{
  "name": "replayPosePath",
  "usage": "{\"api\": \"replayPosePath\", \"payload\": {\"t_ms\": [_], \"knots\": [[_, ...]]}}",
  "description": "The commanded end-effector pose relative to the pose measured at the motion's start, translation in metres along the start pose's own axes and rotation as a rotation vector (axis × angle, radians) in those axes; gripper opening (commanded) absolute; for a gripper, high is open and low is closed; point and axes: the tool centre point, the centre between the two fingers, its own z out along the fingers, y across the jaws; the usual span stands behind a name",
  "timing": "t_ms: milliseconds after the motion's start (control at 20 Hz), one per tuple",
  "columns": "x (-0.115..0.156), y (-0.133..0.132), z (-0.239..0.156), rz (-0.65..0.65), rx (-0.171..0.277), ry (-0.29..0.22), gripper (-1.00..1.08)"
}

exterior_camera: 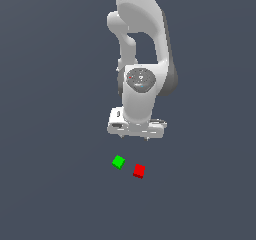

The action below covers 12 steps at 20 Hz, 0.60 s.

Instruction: Stack the red cube on top of the green cube.

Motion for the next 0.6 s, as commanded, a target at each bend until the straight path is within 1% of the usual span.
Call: {"api": "replayPosePath", "payload": {"t_ms": [0, 550], "knots": [[0.012, -0.006, 0.009, 0.028, 0.002, 0.0, 1.0], [0.06, -0.023, 0.042, 0.129, 0.008, -0.002, 1.0]]}}
